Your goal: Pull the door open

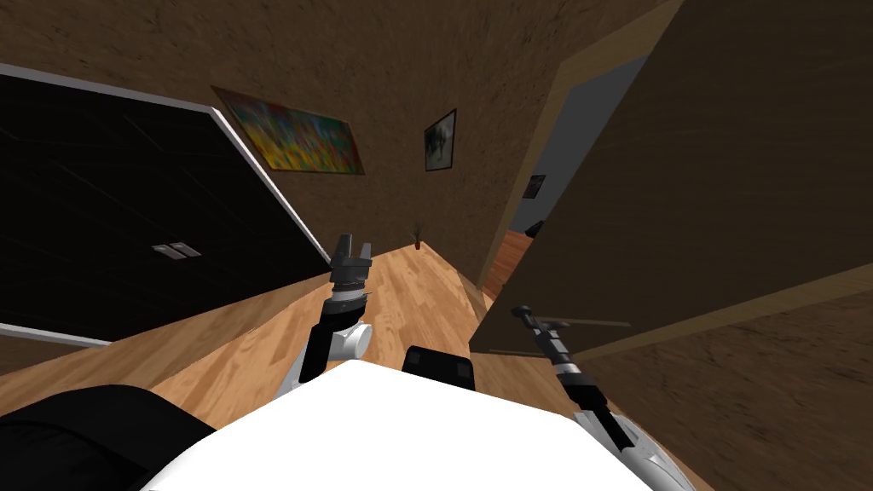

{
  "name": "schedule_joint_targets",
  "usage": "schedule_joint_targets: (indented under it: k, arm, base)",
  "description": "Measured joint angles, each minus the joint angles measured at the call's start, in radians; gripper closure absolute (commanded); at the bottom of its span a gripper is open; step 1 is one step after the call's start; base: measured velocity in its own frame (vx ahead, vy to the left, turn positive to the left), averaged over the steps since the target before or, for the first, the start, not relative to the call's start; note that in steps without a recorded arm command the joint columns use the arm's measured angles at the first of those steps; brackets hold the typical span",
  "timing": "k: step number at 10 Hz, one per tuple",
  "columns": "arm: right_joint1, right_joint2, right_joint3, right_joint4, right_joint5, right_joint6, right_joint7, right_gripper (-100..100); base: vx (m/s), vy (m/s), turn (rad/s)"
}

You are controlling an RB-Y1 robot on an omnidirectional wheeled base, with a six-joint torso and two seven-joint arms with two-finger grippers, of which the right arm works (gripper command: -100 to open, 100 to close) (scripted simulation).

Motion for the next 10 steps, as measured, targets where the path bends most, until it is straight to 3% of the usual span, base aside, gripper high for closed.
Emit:
schedule_joint_targets:
  k: [4,5,10]
  arm:
    - [-0.052,0.026,-0.004,0.024,-0.010,0.045,0.022,100]
    - [-0.083,0.038,-0.005,0.054,-0.012,0.050,0.029,100]
    - [-0.106,0.058,-0.012,0.040,-0.021,0.101,0.054,100]
  base:
    - [-0.185,-0.094,0.182]
    - [-0.129,-0.065,0.064]
    - [-0.091,-0.041,0.081]
